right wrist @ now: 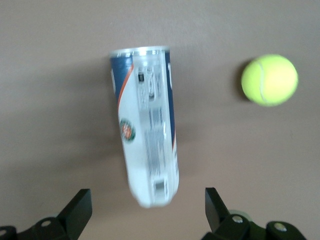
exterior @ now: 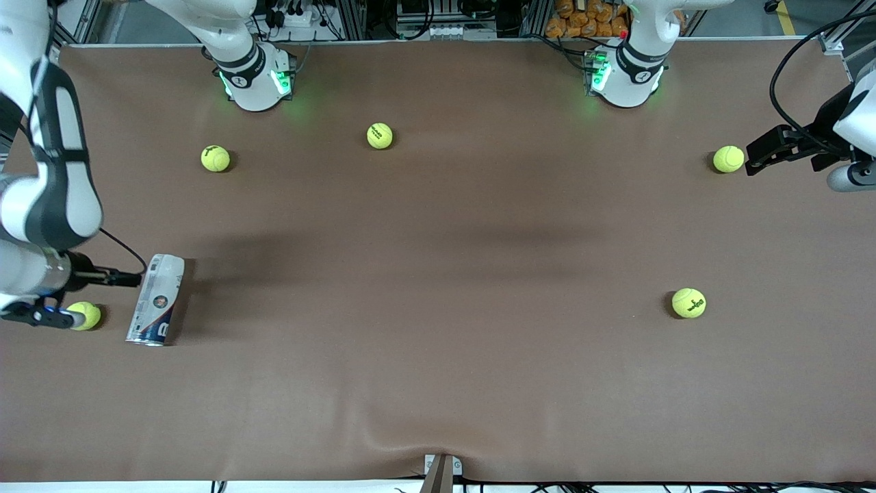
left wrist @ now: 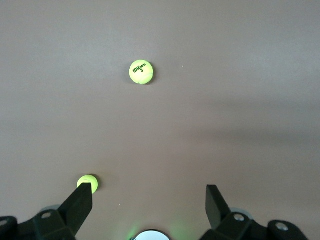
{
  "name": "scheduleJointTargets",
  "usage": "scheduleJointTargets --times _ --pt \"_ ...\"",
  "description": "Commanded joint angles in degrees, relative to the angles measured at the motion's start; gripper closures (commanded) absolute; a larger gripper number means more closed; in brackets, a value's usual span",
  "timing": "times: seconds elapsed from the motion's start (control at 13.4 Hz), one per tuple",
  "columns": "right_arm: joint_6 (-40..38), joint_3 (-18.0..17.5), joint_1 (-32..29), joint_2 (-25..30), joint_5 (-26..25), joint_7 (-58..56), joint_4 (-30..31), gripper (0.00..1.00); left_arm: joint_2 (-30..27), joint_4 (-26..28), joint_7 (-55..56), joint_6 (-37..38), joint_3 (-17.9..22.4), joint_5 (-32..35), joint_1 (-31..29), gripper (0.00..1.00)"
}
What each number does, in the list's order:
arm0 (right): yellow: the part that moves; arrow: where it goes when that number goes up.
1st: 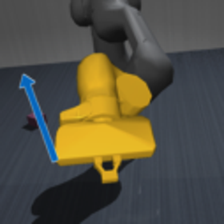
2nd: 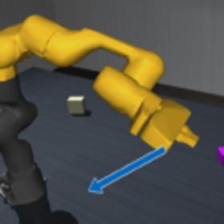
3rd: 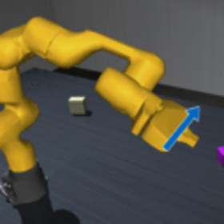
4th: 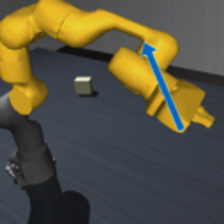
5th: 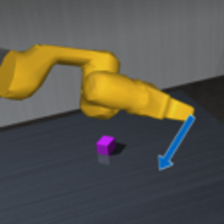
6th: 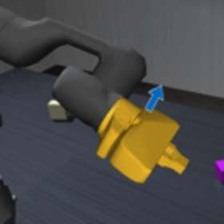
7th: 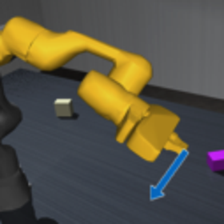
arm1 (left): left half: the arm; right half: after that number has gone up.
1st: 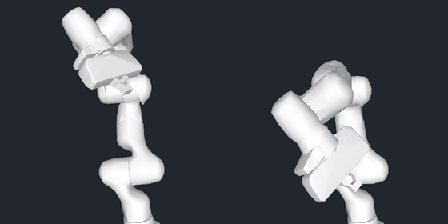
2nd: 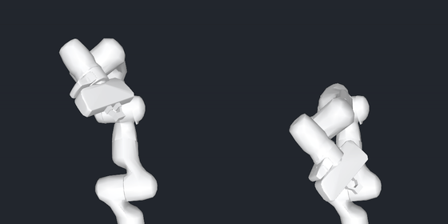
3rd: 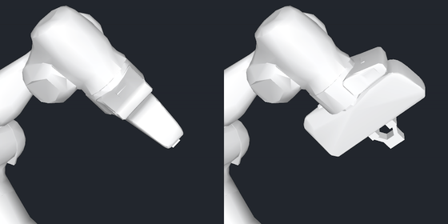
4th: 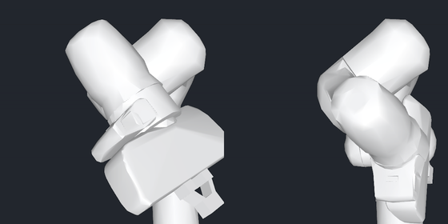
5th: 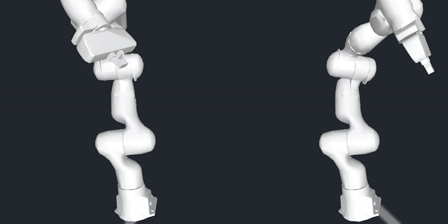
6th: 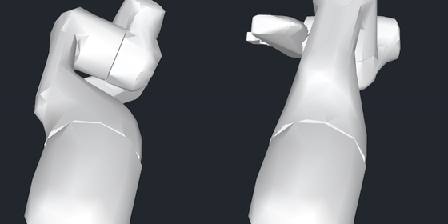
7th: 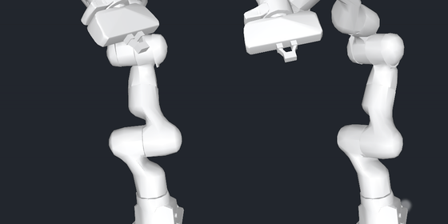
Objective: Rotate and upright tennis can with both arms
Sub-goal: 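Close the right gripper around the middle of the tennis can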
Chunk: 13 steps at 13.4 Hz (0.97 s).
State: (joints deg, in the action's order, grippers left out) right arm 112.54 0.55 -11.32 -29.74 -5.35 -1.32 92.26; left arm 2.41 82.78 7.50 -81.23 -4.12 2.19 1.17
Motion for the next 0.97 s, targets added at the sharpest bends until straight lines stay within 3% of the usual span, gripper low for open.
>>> scheduleJointTargets --times 0.0,0.52,0.89 --pt "4.52 -0.90 -0.89 -3.30 -1.06 -1.93 -0.77 0.00 0.14 -0.08 -0.47 -0.33 -0.27 0.71 -0.38 0.00" --pt "9.36 -1.07 -2.47 -9.54 -0.54 -7.72 1.08 0.00 0.58 -0.08 -0.47 -0.33 -0.27 0.80 -0.20 0.00" --pt "9.37 -1.16 -2.83 -10.17 4.82 -8.61 3.19 0.00 0.58 -0.07 -0.47 -0.33 -0.27 0.80 -0.12 0.00"
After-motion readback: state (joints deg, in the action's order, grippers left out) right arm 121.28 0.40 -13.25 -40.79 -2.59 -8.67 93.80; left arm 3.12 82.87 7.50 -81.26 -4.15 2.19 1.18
